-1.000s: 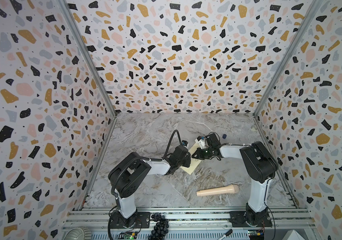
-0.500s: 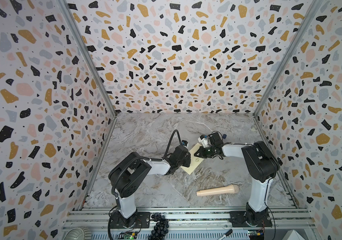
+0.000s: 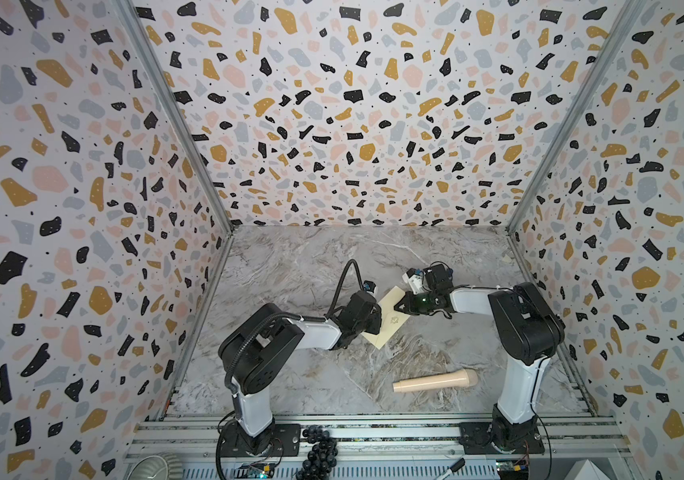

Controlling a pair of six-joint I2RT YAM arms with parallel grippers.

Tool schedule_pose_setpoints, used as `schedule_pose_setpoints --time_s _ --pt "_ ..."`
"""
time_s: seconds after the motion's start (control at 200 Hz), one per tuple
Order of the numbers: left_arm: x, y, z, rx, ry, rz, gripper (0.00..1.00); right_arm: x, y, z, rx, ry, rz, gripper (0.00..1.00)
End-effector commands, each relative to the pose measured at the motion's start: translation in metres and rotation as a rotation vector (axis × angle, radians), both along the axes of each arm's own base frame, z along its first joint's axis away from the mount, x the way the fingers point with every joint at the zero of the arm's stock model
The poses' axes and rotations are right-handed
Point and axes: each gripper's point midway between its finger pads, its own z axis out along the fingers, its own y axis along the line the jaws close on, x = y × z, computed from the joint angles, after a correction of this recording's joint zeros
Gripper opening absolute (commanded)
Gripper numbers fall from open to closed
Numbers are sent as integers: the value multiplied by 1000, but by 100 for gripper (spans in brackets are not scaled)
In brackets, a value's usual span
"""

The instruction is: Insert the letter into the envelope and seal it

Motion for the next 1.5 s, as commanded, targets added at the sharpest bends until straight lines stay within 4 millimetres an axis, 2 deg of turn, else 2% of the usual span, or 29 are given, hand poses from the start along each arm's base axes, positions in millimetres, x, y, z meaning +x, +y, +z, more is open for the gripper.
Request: schedule_pose_setpoints --time_s 0.0,0.456,0.616,0.851,0.966,1.091,1.181,1.367,1.497 --pt "-11 16 -29 98 63 3 0 -13 -34 -24 -128 67 -58 0" --pt "-11 15 -29 98 63 2 0 -10 -72 -27 -173 67 -128 0" --pt "-11 15 -29 97 64 3 0 -7 -72 -20 -158 55 -133 0" --pt "-10 14 -29 92 65 3 0 -4 -39 28 -51 -71 -88 0" --pt "-10 14 -28 89 65 3 0 -13 -15 40 -40 -94 -33 0" --pt "-10 14 -29 93 67 2 0 -29 10 41 -39 -89 39 0" --pt "-10 14 -28 92 66 2 0 -41 23 35 -52 -73 82 0" --pt "-10 14 -28 93 66 1 0 -58 44 22 -63 -38 146 0" --pt "-10 14 -27 91 65 1 0 -67 52 15 -70 -21 168 0"
